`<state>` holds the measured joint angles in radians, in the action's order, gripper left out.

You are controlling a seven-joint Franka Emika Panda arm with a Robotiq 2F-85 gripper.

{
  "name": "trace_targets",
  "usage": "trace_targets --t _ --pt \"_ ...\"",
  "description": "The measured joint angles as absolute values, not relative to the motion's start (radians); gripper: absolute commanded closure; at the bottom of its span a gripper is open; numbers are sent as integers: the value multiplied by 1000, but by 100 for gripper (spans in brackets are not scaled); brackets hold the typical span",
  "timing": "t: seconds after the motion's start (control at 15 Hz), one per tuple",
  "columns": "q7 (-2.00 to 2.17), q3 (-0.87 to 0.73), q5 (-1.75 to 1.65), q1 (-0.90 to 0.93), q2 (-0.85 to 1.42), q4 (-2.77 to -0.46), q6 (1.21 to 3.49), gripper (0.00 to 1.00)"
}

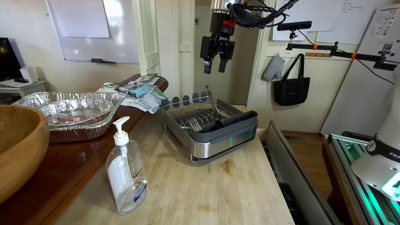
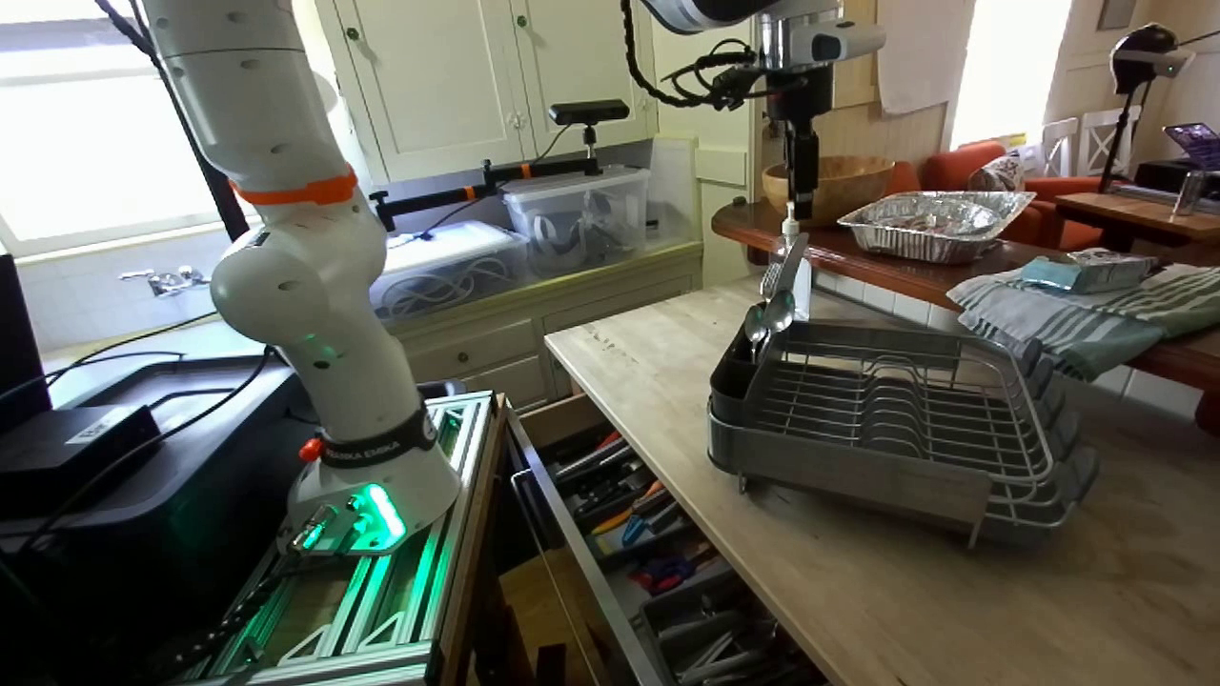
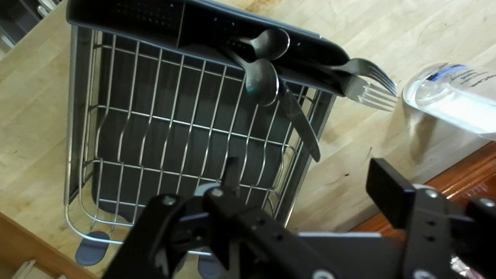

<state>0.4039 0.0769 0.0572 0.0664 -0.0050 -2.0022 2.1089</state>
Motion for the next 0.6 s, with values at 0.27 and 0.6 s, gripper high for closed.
trace_targets --t 0.27,0.6 --pt "378 79 78 69 66 -1989 2174 0" --pt "362 84 114 79 133 -1971 2184 1"
